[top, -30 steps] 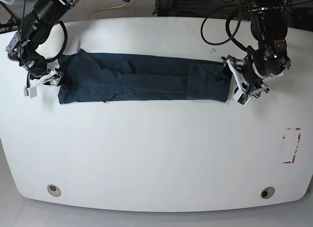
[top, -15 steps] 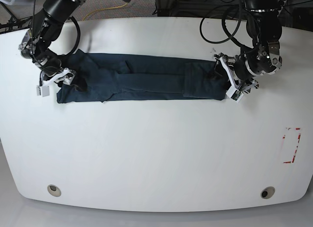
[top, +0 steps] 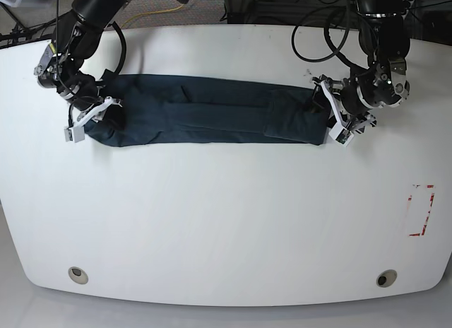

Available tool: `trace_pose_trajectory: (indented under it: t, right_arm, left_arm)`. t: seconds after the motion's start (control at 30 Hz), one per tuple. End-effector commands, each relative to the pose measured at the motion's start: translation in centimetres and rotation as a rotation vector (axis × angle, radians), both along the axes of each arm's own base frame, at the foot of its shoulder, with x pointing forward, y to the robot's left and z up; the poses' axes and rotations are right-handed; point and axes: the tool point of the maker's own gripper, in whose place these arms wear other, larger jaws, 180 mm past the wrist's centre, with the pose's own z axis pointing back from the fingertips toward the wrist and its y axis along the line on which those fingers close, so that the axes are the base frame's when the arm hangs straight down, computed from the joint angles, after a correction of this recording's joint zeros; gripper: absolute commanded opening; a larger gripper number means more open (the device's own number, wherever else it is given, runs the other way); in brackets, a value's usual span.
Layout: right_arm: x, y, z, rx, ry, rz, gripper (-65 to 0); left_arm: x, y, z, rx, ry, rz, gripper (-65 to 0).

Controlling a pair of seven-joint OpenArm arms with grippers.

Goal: Fold the T-shirt properly
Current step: 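Fold the strip end with the right gripper toward the left gripper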

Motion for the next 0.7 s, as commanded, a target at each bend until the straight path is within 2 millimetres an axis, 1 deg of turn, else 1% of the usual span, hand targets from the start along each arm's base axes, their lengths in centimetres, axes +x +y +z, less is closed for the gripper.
trace_pose_trajectory:
  t: [0.0, 0.1, 0.13, 0.2, 0.23, 0.3, 0.37, 0.4, 0.5, 0.57, 0.63, 0.67]
  right_arm:
    - [1.2, -1.0, 3.2, -0.053, -0.078, -0.008, -65.0]
    - [1.2, -0.9, 4.5, -0.091, -0.082, 0.009, -65.0]
    - [1.1, -0.8, 4.9, -0.105, -0.083, 0.020, -65.0]
    - [1.1, -0.3, 5.5, -0.124, -0.083, 0.043, -65.0]
    - [1.3, 0.7, 5.8, -0.127, -0.088, 0.070, -65.0]
    - [1.6, 2.2, 6.5, -0.141, -0.106, 0.115, -65.0]
    - [2.1, 4.4, 8.0, -0.152, -0.159, 0.164, -65.0]
    - [2.2, 5.3, 8.4, -0.142, -0.175, 0.181, -65.0]
    - [2.4, 9.3, 9.8, -0.089, -0.233, 0.267, -65.0]
    - [2.4, 10.9, 10.0, -0.062, -0.245, 0.307, -65.0]
    - [2.4, 13.3, 10.2, -0.015, -0.256, 0.344, -65.0]
    - [2.4, 14.1, 10.3, -0.003, -0.261, 0.359, -65.0]
  left_arm:
    - [0.9, -0.4, 1.1, -0.014, -0.044, -0.012, -26.0]
    - [0.8, -1.4, 0.9, -0.023, -0.037, -0.027, -26.0]
    - [0.7, -2.0, 0.8, -0.030, -0.030, -0.035, -26.0]
    - [0.5, -2.9, 0.6, -0.037, -0.022, -0.049, -26.0]
    - [0.5, -3.6, 0.5, -0.049, -0.018, -0.052, -26.0]
    - [0.5, -4.4, 0.5, -0.068, -0.015, -0.041, -26.0]
    - [0.6, -5.0, 0.6, -0.089, -0.015, -0.028, -26.0]
    - [0.6, -5.2, 0.6, -0.095, -0.015, -0.026, -26.0]
    - [0.6, -5.8, 0.6, -0.110, -0.013, -0.019, -26.0]
    - [0.7, -6.1, 0.6, -0.122, -0.012, -0.007, -26.0]
    - [0.8, -6.5, 0.6, -0.136, -0.010, 0.006, -26.0]
    - [0.8, -6.5, 0.6, -0.137, -0.010, 0.008, -26.0]
